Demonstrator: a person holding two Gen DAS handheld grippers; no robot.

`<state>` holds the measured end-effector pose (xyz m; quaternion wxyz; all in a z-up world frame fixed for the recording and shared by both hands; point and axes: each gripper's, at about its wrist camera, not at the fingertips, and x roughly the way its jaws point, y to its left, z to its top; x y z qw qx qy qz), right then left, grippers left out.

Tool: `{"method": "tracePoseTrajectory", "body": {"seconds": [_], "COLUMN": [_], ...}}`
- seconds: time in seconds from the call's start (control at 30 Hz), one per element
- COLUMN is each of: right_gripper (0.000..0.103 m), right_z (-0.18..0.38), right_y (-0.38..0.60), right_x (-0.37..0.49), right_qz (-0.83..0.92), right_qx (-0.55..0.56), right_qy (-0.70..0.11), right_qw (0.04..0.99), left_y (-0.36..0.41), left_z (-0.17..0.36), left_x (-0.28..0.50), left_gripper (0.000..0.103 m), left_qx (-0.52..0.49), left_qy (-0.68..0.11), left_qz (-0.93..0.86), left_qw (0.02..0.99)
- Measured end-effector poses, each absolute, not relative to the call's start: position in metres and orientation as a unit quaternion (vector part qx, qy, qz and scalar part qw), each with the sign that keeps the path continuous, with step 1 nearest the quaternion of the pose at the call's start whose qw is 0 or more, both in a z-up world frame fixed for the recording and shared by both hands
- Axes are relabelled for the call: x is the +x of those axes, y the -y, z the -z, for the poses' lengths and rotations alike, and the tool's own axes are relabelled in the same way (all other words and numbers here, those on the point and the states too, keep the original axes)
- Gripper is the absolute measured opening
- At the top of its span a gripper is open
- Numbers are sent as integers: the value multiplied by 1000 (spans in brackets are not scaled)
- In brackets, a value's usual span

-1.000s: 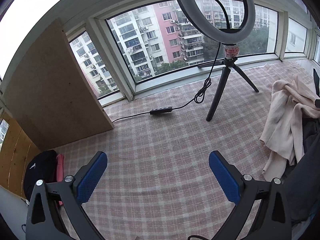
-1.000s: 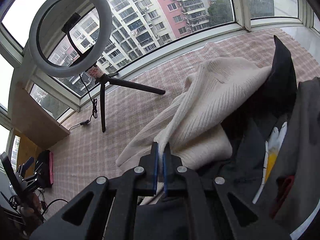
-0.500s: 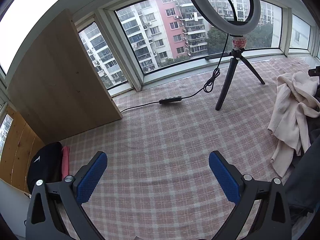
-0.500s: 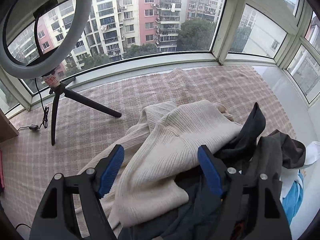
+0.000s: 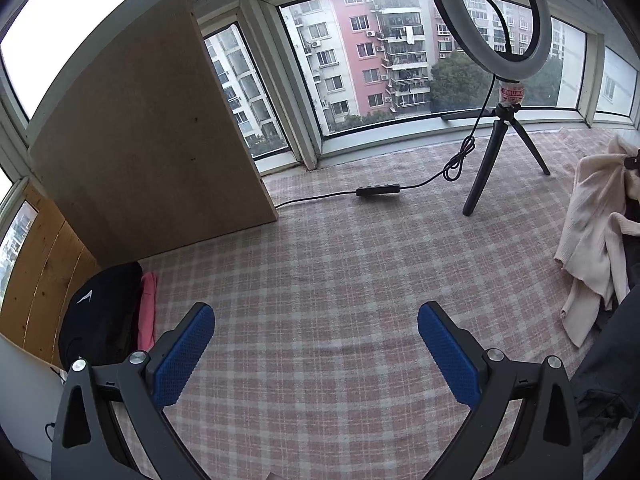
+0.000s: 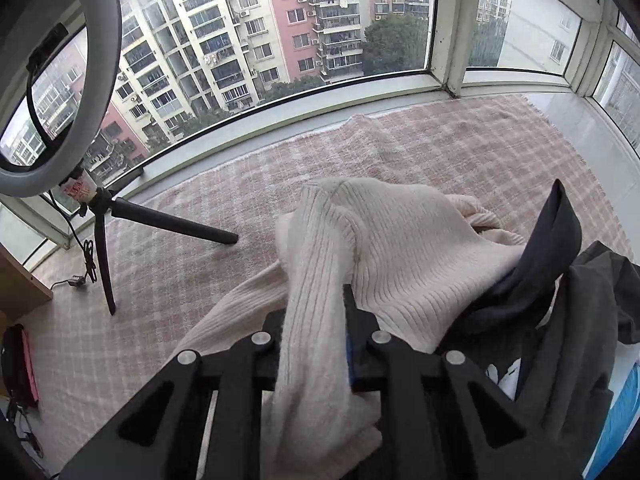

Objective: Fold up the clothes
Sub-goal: 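Lift the cream cardigan out of the pile with the right gripper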

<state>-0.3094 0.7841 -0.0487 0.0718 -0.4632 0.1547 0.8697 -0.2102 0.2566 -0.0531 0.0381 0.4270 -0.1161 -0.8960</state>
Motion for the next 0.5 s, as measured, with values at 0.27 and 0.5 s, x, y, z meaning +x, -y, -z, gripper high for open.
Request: {"method": "tracePoseTrajectory", "body": {"seconds": [0.27, 0.5], "right_gripper": [11, 11], "right_z": [-148, -249], "right_y": [-686, -503], "right_x": [-249, -226], "right_qz": [-933, -937], "right_qx": [-307, -264], "right_qy": [-182, -121], "right_qw": [-49, -193], "left_y": [-196, -107], "left_z": [26, -2], "left_x": [-183, -143], "left_gripper": [102, 102], "left_qx": [393, 359], "left_qy": [84, 50], "left_qz": [914, 929], "left_qw": [46, 76]}}
